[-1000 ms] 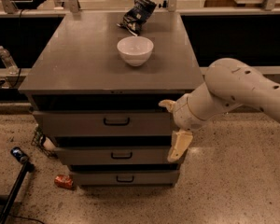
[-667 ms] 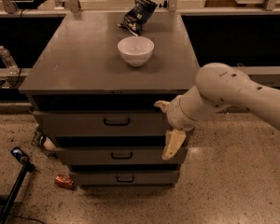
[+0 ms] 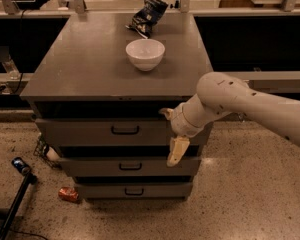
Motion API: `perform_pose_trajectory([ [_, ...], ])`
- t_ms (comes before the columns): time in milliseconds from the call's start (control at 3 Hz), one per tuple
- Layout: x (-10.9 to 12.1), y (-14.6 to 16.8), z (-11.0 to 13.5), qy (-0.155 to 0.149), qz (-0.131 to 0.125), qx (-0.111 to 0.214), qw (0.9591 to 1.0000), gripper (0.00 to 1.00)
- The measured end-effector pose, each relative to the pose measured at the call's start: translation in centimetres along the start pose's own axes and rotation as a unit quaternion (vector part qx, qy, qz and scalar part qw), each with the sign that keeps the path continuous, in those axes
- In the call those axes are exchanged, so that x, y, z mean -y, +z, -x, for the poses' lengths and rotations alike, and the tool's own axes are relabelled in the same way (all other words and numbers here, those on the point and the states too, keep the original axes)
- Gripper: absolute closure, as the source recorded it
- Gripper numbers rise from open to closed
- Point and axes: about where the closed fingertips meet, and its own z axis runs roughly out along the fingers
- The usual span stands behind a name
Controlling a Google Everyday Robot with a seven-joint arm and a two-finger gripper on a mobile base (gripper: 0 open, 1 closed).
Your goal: Open top drawer
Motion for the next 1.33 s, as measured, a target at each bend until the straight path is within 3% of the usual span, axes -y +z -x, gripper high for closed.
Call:
perform_pose_trajectory([
  [333, 0.8, 0.5, -0.4, 0.001, -0.008, 0.004, 1.0, 0.0],
  [1000, 1.1, 0.7, -1.4, 0.004, -0.011, 0.002, 0.9999, 0.42],
  [1333, -0.2, 0.4, -2.0, 0.01, 0.003, -0.004, 0.9999, 0.73],
])
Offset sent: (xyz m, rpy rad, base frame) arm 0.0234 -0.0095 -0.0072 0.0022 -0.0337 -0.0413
